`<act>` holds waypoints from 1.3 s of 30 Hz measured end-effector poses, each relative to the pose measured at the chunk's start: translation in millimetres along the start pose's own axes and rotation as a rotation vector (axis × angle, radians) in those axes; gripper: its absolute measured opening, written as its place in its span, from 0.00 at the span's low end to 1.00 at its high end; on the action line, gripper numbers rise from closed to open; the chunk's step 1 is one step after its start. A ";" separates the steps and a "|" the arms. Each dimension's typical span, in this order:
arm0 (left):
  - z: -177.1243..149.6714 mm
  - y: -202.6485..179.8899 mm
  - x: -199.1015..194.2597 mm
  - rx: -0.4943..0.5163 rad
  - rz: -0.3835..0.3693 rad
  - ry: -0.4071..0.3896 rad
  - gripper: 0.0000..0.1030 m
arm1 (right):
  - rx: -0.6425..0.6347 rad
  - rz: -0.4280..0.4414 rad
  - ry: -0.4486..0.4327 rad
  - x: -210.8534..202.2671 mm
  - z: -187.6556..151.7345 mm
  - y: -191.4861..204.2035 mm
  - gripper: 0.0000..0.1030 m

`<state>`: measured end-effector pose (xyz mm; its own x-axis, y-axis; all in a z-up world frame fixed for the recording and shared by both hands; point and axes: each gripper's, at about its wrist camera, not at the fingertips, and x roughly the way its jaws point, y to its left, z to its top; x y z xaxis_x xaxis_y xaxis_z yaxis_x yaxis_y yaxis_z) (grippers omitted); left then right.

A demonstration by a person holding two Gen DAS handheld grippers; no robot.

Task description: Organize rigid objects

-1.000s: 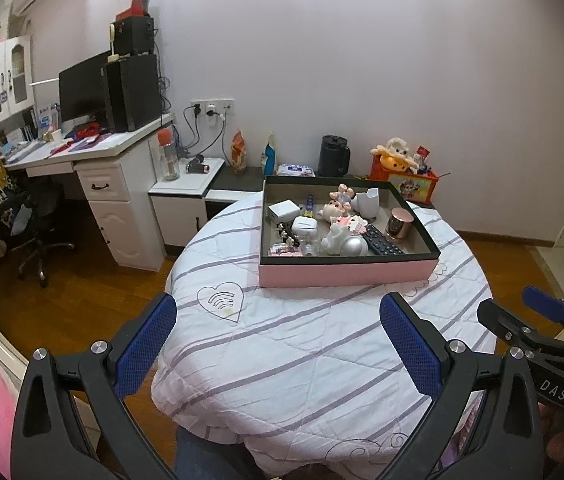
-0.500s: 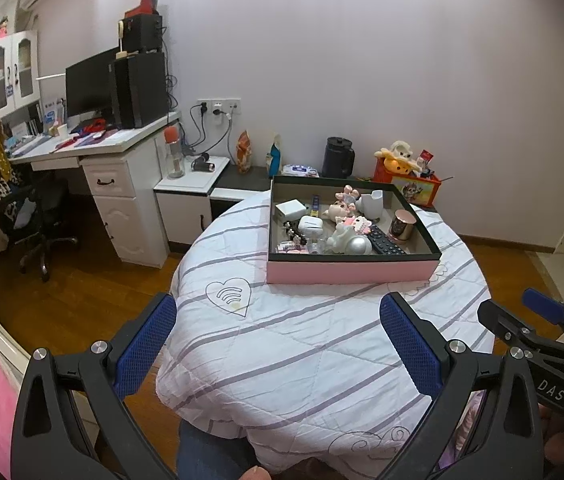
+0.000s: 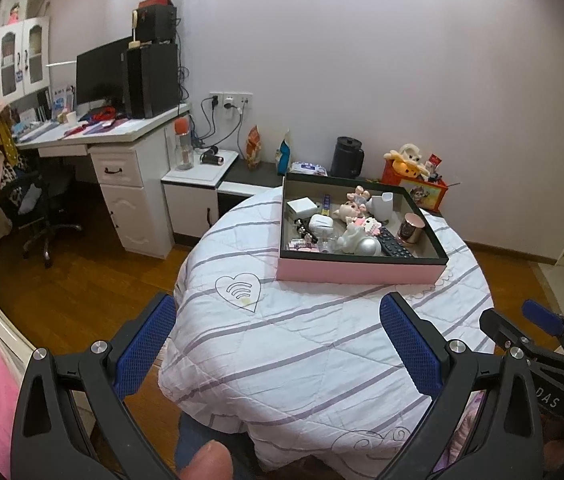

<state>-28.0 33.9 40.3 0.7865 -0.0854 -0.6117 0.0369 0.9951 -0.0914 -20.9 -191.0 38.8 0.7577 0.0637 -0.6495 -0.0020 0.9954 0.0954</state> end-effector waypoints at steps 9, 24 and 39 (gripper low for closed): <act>-0.2 -1.8 -3.0 0.014 0.024 -0.017 1.00 | -0.001 -0.001 0.004 2.3 -1.7 1.4 0.83; 0.8 -0.5 -0.9 0.015 0.026 -0.003 1.00 | -0.001 0.000 0.007 3.6 -2.5 2.4 0.83; 1.0 0.7 -1.4 0.014 0.008 -0.004 1.00 | -0.001 -0.002 0.008 3.8 -2.7 2.7 0.83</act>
<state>-28.5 34.8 41.9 0.7890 -0.0774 -0.6095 0.0392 0.9964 -0.0758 -19.9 -187.9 34.5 0.7524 0.0626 -0.6557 -0.0010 0.9956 0.0939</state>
